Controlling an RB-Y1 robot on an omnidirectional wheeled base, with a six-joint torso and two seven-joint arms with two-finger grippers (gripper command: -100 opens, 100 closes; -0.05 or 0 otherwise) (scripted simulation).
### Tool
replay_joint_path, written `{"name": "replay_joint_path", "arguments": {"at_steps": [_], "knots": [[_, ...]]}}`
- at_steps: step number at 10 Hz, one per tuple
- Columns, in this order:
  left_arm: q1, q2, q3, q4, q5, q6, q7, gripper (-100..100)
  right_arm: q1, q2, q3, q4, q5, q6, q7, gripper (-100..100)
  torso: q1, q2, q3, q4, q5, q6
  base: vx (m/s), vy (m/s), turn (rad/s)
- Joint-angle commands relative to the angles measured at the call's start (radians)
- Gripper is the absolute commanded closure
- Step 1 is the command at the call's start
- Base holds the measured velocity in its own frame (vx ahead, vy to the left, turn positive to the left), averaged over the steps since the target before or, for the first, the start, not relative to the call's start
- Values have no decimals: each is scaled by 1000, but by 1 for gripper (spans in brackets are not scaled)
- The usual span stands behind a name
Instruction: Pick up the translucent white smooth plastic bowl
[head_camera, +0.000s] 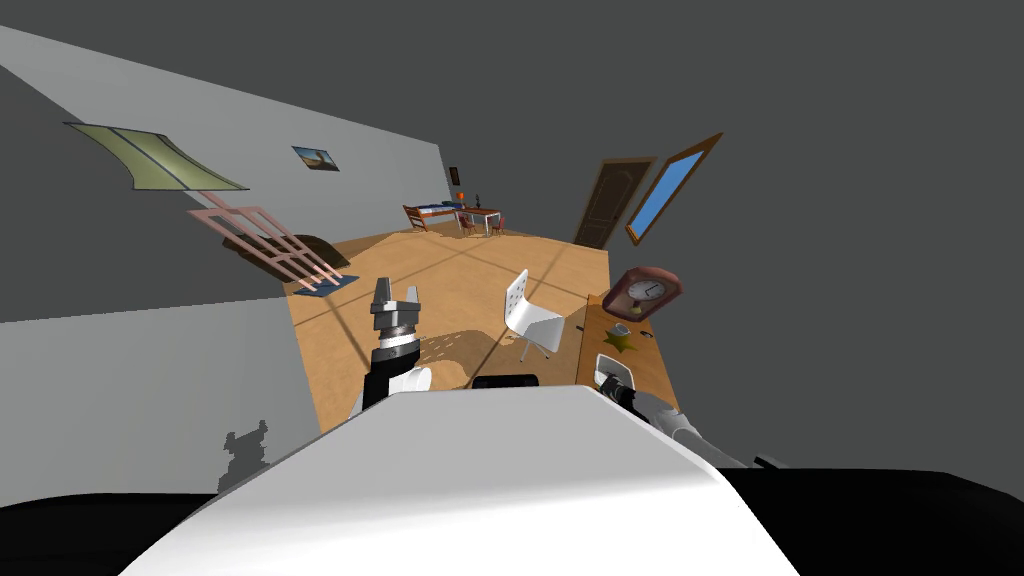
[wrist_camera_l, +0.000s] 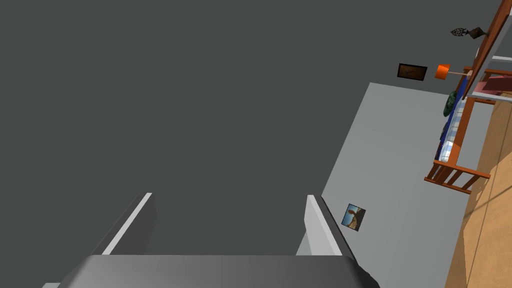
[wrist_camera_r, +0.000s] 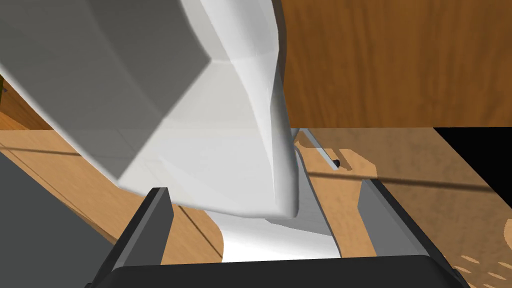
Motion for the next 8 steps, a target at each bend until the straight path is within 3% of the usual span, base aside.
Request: {"name": "replay_joint_path", "arguments": {"at_steps": [1, 3, 4, 5, 6, 8], "knots": [[0, 0, 0, 0, 0, 0, 0, 0, 14, -27, 38, -24, 1, 31, -16, -100, 0, 0, 0, 0, 0, 0, 28, -19, 31], [0, 0, 0, 0, 0, 0, 0, 0, 19, -17, 56, 4, 11, 32, -10, -100, 1, 1, 0, 0, 0, 0, 18, -11, 30], [0, 0, 0, 0, 0, 0, 0, 0, 13, -2, 30, 23, 15, 18, 7, -100, 1, 1, 1, 0, 0, 0, 0, 0, 0], [0, 0, 0, 0, 0, 0, 0, 0, 13, -1, 31, 25, 16, 18, 9, 0, 1, 2, 1, 0, 0, 0, 0, 0, 0], [0, 0, 0, 0, 0, 0, 0, 0, 3, 34, 33, 39, 21, 41, 17, -100, 2, 2, 1, 0, 0, 0, 1, -49, 51], [0, 0, 0, 0, 0, 0, 0, 0, -9, 79, 36, 57, 27, 70, 26, -100, -3, 2, 1, 0, -1, 0, 2, -101, 62]]}}
